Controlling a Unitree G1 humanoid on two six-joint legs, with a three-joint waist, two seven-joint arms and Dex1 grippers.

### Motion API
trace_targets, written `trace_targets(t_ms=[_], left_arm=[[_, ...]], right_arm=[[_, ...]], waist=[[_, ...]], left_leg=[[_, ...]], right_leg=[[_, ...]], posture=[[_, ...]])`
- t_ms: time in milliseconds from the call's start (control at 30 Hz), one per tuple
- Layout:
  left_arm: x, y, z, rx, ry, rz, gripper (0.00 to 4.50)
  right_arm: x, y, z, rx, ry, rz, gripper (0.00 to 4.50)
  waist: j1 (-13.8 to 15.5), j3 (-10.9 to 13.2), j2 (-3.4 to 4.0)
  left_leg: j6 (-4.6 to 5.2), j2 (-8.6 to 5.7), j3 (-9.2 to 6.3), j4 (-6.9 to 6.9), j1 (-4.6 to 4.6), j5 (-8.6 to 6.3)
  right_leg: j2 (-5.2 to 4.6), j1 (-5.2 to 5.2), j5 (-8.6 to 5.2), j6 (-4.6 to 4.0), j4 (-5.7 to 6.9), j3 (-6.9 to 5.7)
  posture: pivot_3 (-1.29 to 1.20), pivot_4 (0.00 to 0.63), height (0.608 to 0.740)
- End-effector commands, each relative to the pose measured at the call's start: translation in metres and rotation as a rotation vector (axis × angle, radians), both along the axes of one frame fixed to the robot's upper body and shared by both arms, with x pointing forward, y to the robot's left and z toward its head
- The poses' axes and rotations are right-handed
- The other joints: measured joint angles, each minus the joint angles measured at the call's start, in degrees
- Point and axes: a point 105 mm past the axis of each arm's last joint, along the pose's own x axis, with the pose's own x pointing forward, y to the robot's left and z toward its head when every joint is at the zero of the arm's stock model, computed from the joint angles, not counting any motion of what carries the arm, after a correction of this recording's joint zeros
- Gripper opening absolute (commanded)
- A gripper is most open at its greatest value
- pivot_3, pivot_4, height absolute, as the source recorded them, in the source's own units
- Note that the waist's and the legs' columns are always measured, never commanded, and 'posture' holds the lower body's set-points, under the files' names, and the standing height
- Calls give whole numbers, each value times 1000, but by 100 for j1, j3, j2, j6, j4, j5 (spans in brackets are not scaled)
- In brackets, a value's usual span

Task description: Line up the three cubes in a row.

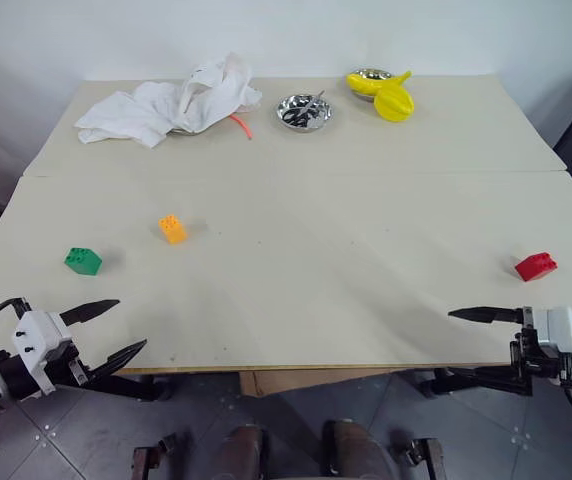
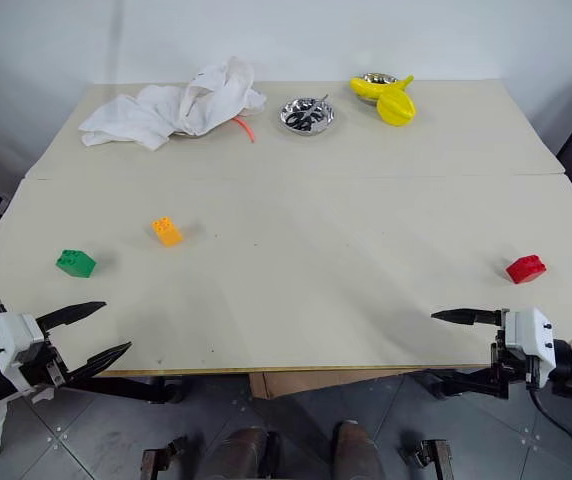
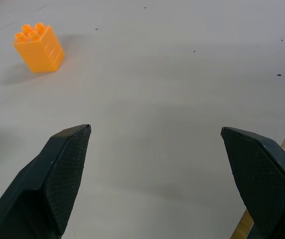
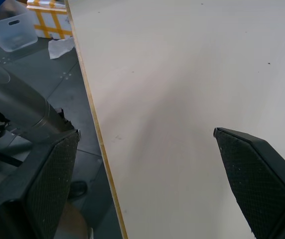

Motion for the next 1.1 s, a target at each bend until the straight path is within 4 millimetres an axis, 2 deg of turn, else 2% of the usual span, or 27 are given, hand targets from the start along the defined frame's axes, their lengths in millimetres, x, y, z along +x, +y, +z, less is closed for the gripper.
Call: trace_targets(t_ms=[33, 233, 467, 633, 767, 867, 967, 1100], left_arm=[[-3, 2, 6, 10, -9, 0, 4451], [4, -4, 15, -71, -34, -16, 4451], [9, -33, 23, -200, -6, -123, 4451], [25, -79, 26, -311, -14, -202, 4451], [26, -114, 29, -344, 30, -309, 4451], [23, -136, 38, -346, 60, -409, 4451], [27, -147, 48, -343, 33, -439, 4451], [32, -152, 51, -315, 20, -448, 4451]], right_arm=[[-1, 0, 3, 4, -23, 17, 4500], [4, -9, 12, 37, -68, -81, 4500], [-2, -41, 36, 154, -177, -385, 4500], [-24, -86, 47, 248, -284, -751, 4500], [-47, -131, 44, 307, -354, -1111, 4500], [-59, -149, 40, 363, -362, -1287, 4500], [-51, -149, 29, 344, -277, -1344, 4500], [-22, -140, 28, 317, -170, -1312, 4500]], waist=[[-5, 0, 0], [9, 0, 0], [65, 0, 0], [145, -1, 1], [126, -2, 1], [111, -6, 8], [92, -14, 21], [18, -29, 46]], left_leg=[[0, 0, 0, 0, 0, 0], [0, 0, 0, 0, 0, 0], [2, -1, -1, 0, -1, -2], [1, -3, -2, 2, -1, -1], [1, -5, -2, 0, -1, -1], [-3, -3, 0, 0, 0, 1], [-3, -4, 2, 0, 1, 3], [-6, -3, 5, 0, 2, 6]], right_leg=[[0, 0, 0, 0, 0, 0], [0, 0, 0, 0, 1, 0], [-1, 0, 0, 0, 0, 0], [-1, 4, 0, 0, 0, 0], [1, -1, 1, 1, 3, 3], [4, 0, 1, 1, 4, 6], [4, 0, 1, 1, 4, 12], [8, -1, 1, 1, 7, 14]], posture=[[0, 150, 740], [0, 150, 740], [0, 150, 740], [0, 150, 740], [0, 150, 740], [0, 150, 740], [0, 150, 740], [0, 150, 740]])
